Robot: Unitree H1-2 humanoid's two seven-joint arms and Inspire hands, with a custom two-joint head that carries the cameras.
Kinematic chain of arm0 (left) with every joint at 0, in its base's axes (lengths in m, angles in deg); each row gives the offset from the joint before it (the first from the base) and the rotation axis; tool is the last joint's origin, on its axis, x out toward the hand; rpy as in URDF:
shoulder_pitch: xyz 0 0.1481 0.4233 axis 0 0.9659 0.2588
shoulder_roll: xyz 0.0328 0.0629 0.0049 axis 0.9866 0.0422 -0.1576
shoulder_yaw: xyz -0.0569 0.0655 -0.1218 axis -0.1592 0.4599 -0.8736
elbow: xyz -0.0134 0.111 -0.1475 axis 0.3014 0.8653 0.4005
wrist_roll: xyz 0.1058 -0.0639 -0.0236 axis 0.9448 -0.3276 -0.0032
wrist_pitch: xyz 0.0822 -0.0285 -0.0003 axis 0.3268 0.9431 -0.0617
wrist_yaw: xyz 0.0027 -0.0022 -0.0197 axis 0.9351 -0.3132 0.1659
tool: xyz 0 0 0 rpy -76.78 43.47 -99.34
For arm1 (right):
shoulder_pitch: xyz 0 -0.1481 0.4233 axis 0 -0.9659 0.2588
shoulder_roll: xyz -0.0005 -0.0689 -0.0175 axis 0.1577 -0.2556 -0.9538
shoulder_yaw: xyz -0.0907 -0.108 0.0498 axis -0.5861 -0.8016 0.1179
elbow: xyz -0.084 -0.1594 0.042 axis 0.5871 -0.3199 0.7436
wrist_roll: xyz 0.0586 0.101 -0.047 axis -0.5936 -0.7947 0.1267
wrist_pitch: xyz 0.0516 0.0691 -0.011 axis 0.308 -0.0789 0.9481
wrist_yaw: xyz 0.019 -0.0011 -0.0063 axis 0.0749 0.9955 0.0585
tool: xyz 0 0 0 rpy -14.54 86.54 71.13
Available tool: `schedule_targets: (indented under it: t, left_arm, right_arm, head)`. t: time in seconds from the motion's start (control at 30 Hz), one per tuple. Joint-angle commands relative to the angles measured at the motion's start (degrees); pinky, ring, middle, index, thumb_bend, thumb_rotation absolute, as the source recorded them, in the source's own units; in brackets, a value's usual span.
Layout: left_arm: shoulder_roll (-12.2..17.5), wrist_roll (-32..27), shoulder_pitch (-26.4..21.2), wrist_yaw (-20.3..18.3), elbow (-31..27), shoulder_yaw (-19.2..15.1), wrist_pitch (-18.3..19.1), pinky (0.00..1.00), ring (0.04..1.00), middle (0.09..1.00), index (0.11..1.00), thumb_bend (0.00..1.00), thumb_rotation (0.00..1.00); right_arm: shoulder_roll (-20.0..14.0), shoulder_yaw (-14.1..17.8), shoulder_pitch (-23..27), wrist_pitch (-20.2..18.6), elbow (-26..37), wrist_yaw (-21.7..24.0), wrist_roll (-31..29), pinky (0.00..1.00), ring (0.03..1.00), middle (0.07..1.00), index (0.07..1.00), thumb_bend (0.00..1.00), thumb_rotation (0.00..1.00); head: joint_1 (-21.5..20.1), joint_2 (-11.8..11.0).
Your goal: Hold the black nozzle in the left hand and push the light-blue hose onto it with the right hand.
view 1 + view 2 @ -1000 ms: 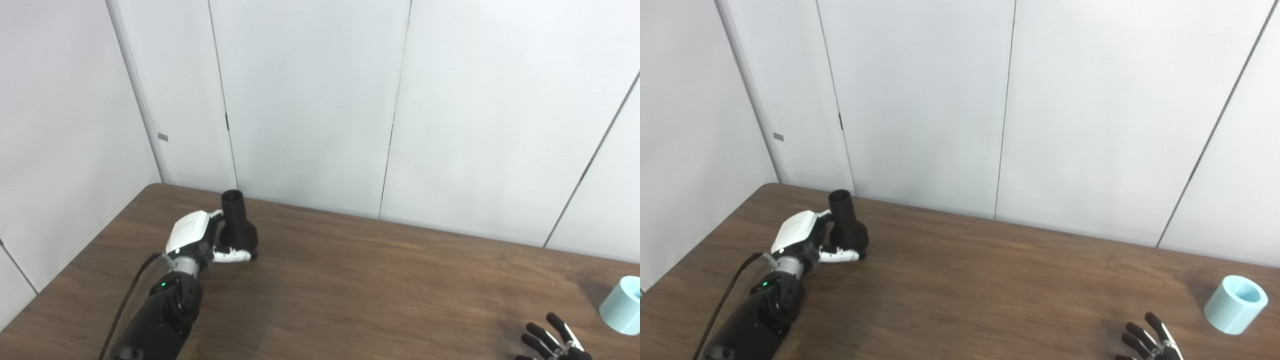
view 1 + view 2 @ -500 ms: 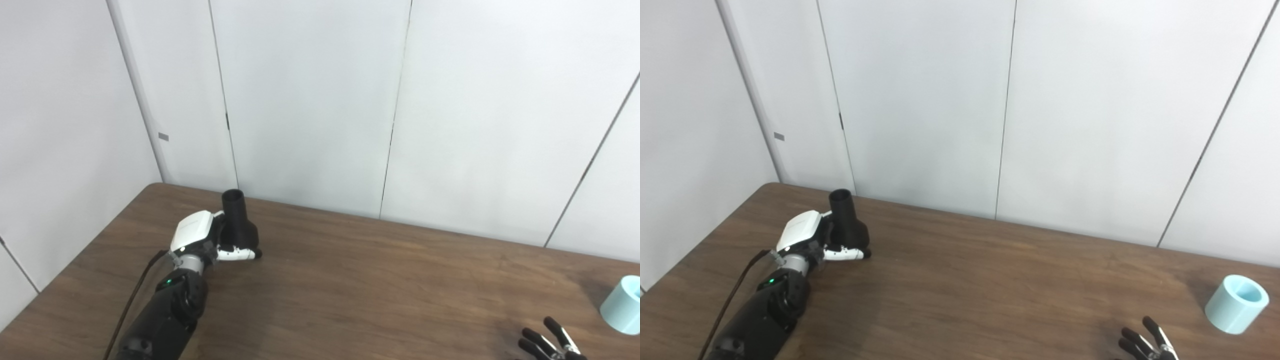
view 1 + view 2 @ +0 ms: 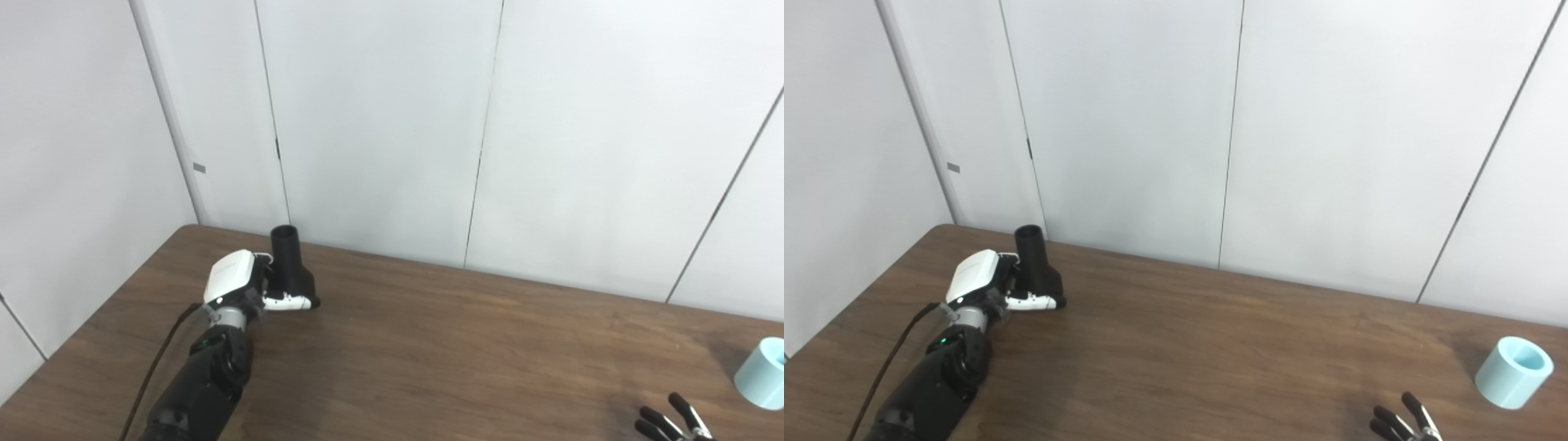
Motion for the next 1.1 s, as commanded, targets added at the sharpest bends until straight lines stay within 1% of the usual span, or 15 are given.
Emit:
schedule_targets:
  t: [0.0, 0.07, 0.17, 0.23, 0.33, 0.4, 0.57, 0.7, 0.77, 0.87, 1.0, 1.07]
  left_arm:
    - [0.8, -0.5, -1.5, 1.8, -0.4, -0.6, -1.3, 0.94, 0.737, 0.519, 0.468, 0.52, 0.0]
    - [0.8, -0.7, -1.3, 1.8, -0.7, -0.7, -1.3, 0.93, 0.729, 0.509, 0.471, 0.52, 0.0]
    - [1.0, -0.6, -0.8, 1.2, -2.0, -0.6, -0.2, 0.92, 0.737, 0.532, 0.46, 0.52, 0.0]
    - [1.1, -0.6, -0.6, 1.1, -2.5, -0.6, 0.0, 0.93, 0.739, 0.531, 0.46, 0.52, 0.0]
    - [1.1, -0.6, -0.2, 1.4, -3.2, -0.6, -0.5, 0.93, 0.732, 0.512, 0.47, 0.52, 0.0]
    - [1.0, -0.5, 0.0, 1.8, -3.4, -0.6, -1.0, 0.91, 0.726, 0.514, 0.468, 0.52, 0.0]
    - [0.7, 0.2, 1.0, 1.9, -5.9, -0.1, -0.9, 0.89, 0.707, 0.505, 0.472, 0.52, 0.0]
    - [0.0, -0.1, 2.3, 1.7, -9.0, 0.1, -1.6, 0.91, 0.71, 0.505, 0.472, 0.52, 0.0]
    - [-0.4, 0.0, 2.8, 1.4, -10.4, 0.1, -1.3, 0.92, 0.71, 0.507, 0.472, 0.52, 0.0]
    - [-1.2, 0.3, 3.6, 1.0, -12.6, 0.3, -1.1, 0.91, 0.708, 0.506, 0.47, 0.52, 0.0]
    - [-2.3, 0.9, 4.9, 0.9, -15.1, 0.8, -1.2, 0.96, 0.715, 0.515, 0.465, 0.52, 0.0]
    - [-2.8, 2.0, 5.8, 1.6, -15.9, 1.7, -1.9, 0.98, 0.717, 0.517, 0.463, 0.52, 0.0]
  right_arm:
    - [0.2, -0.3, -1.8, -1.1, -0.1, -0.2, 0.1, 0.69, 0.801, 0.799, 0.927, 0.33, 1.0]
    - [0.1, -0.4, -1.9, -1.0, 0.0, -0.3, 0.5, 0.69, 0.802, 0.798, 0.925, 0.33, 1.0]
    - [0.1, -0.6, -1.9, -1.2, 0.4, -0.3, 0.6, 0.69, 0.8, 0.796, 0.929, 0.31, 1.0]
    - [0.2, -0.6, -2.0, -1.4, 0.7, -0.4, 0.7, 0.7, 0.802, 0.796, 0.929, 0.3, 1.0]
    - [0.2, -0.7, -2.0, -1.8, 1.1, -0.6, 1.0, 0.69, 0.8, 0.793, 0.927, 0.3, 1.0]
    - [0.1, -0.9, -2.1, -1.7, 1.2, -0.6, 1.1, 0.69, 0.798, 0.792, 0.931, 0.3, 1.0]
    - [0.4, -1.0, -2.2, -1.7, 1.5, -0.7, 0.9, 0.7, 0.79, 0.786, 0.932, 0.31, 1.0]
    - [0.4, -1.3, -2.0, -1.8, 1.9, -0.8, 1.4, 0.69, 0.786, 0.781, 0.928, 0.28, 1.0]
    - [0.4, -1.4, -2.0, -1.8, 2.0, -0.9, 1.7, 0.68, 0.786, 0.781, 0.929, 0.28, 1.0]
    - [0.5, -1.6, -2.0, -2.1, 2.4, -1.2, 2.0, 0.68, 0.788, 0.786, 0.933, 0.3, 1.0]
    - [0.8, -1.9, -2.0, -1.7, 2.7, -1.2, 1.9, 0.68, 0.79, 0.781, 0.941, 0.29, 1.0]
    - [0.9, -2.0, -2.1, -1.7, 3.0, -1.3, 2.0, 0.69, 0.795, 0.783, 0.941, 0.27, 1.0]
  head:
    - [0.0, 0.1]
    - [0.0, 0.2]
    - [0.0, 0.3]
    - [0.0, 0.4]
    - [-0.2, 0.5]
    - [-0.2, 0.5]
    - [-0.8, 0.9]
    - [-0.9, 1.2]
    - [-1.0, 1.4]
    - [-1.4, 1.6]
    - [-2.1, 1.7]
    - [-2.4, 1.9]
